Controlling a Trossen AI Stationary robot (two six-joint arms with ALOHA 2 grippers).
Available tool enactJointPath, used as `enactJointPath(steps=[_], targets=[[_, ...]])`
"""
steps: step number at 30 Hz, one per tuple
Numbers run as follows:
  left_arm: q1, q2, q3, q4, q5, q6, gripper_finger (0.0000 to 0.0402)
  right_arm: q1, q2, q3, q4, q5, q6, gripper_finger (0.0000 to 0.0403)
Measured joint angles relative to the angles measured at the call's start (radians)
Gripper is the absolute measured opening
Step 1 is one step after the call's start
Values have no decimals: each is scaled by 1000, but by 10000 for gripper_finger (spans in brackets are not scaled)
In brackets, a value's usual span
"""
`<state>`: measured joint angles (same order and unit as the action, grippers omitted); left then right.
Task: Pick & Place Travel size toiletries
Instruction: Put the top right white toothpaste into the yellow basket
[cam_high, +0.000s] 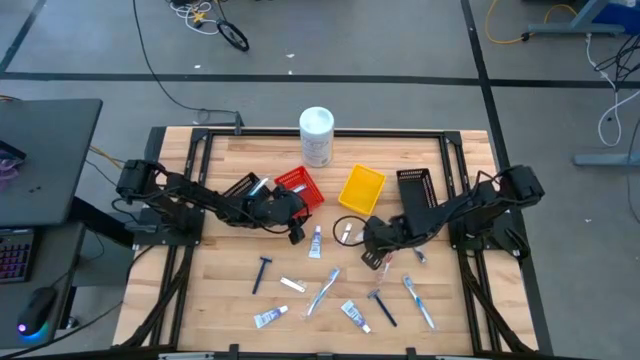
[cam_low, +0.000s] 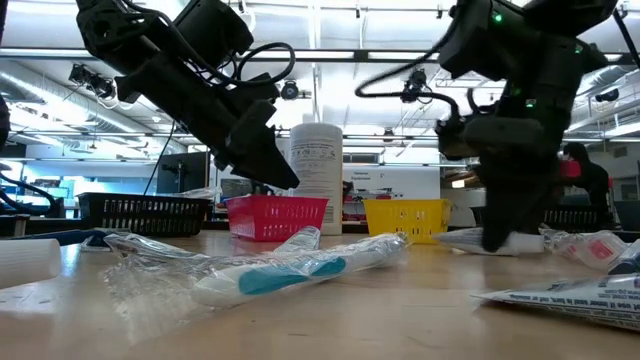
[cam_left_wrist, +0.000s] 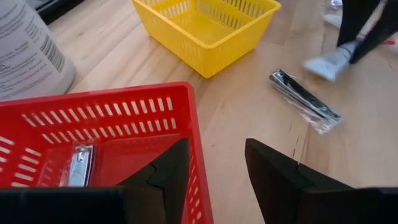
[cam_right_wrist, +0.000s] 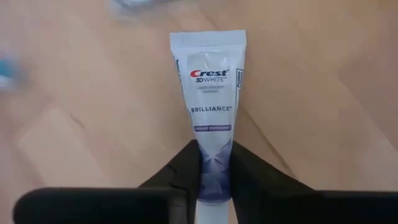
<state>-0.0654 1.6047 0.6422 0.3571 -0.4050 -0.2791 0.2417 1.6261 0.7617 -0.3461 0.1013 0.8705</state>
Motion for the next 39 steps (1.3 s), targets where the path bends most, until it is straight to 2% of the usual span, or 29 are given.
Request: enactJointPath(steps=[5,9,11,16,19,25,30,35,39], targets=[[0,0,0,1,4,-57,165,1,-50,-1,134,-6,-96,72],[0,0,0,1,3,-120,165,1,-133,0,157,5,-218,71],[0,0,0,0,4,-146,165,0,-187,0,152,89,-286,71],[0,0,-1,0,3,-196,165,-45,-290,0,159,416,-570,71],[0,0,-1,6,4,-222,165,-120,-312,1,161,486,-664,71],[0,0,-1,8,4,-273,164,-302,-279,1,117,402,-686,71],[0,0,-1,9,9,-263,159,-429,-224,1,84,262,-696,71],[0,0,-1,9,30,-260,158,-507,-138,1,88,189,-769,72],[0,0,-1,9,33,-260,158,-542,-99,1,96,79,-828,95]])
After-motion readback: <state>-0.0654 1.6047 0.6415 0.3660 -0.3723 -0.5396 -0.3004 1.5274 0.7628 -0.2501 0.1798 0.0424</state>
